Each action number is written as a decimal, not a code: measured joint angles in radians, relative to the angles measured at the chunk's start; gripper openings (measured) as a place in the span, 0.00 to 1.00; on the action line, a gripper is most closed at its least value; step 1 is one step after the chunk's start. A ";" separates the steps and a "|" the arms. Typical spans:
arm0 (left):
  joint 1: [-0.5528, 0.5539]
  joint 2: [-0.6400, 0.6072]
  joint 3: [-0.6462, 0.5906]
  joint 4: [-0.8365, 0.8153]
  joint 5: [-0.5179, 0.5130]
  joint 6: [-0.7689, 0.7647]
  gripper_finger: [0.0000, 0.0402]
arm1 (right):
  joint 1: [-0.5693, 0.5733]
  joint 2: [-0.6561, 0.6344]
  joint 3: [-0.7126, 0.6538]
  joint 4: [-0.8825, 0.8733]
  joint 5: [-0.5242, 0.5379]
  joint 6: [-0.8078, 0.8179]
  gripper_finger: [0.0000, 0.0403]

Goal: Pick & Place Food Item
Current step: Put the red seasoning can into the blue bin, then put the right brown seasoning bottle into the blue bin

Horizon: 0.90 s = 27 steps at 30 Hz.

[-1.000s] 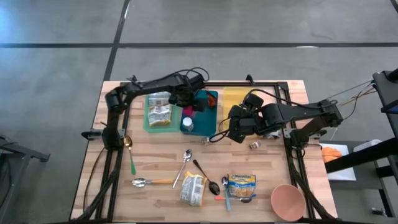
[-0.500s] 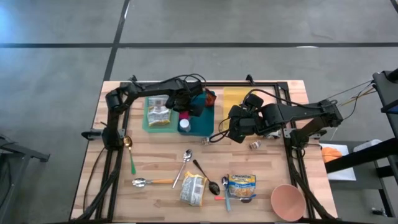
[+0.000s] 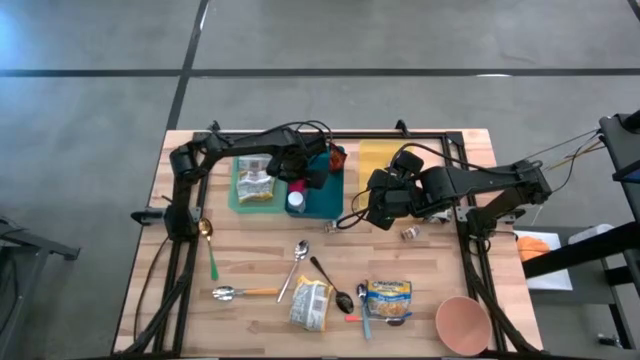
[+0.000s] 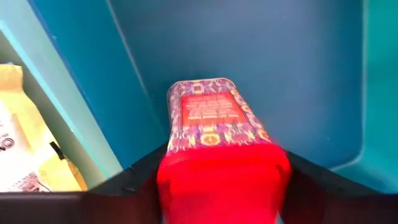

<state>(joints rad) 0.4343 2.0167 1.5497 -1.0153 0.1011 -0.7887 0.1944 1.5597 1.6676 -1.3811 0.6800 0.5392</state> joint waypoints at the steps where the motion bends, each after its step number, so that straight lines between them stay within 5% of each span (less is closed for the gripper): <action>1: 0.000 0.000 0.000 0.000 0.003 0.000 0.69 | 0.000 0.000 0.000 0.000 0.000 0.000 0.93; 9: 0.001 0.000 0.008 0.001 0.011 0.029 0.98 | 0.000 0.000 0.000 0.000 0.000 0.000 0.93; 17: 0.004 -0.052 0.042 -0.008 0.018 0.115 0.88 | 0.002 0.000 -0.016 0.000 0.001 0.066 0.93; 27: -0.008 -0.227 0.035 -0.006 0.004 0.180 0.85 | 0.016 0.000 -0.037 -0.130 -0.072 0.413 0.93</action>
<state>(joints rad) 0.4261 1.7893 1.5847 -1.0215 0.1053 -0.6091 0.2105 1.5600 1.6302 -1.5111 0.6075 0.9518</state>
